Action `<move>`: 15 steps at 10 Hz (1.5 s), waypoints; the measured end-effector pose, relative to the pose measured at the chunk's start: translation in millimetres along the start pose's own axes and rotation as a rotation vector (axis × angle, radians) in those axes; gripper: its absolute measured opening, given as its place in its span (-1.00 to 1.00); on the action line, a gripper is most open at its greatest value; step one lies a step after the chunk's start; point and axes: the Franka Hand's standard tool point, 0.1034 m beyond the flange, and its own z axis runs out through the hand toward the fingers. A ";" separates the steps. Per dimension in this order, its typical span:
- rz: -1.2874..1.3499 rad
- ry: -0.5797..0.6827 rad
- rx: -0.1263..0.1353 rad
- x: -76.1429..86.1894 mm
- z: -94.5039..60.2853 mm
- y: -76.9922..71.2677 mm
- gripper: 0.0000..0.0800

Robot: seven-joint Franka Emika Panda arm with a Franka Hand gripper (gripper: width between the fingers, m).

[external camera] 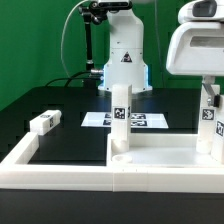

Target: Assemble desk

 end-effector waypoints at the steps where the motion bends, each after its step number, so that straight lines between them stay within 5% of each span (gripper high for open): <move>1: 0.017 0.000 0.000 0.1 0.0 0.2 -0.29; 4: 0.105 0.000 0.001 0.1 0.1 0.5 -0.29; 7: 0.556 -0.003 0.014 -1.9 1.2 0.7 -0.29; 10: 0.947 -0.028 0.054 -2.1 1.4 3.8 -0.28; 15: 1.348 -0.066 0.050 -0.3 1.3 5.3 -0.28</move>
Offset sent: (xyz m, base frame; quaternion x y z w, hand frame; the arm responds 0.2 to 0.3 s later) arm 0.0000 0.0000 0.0000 0.0000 0.0000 0.1296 0.9916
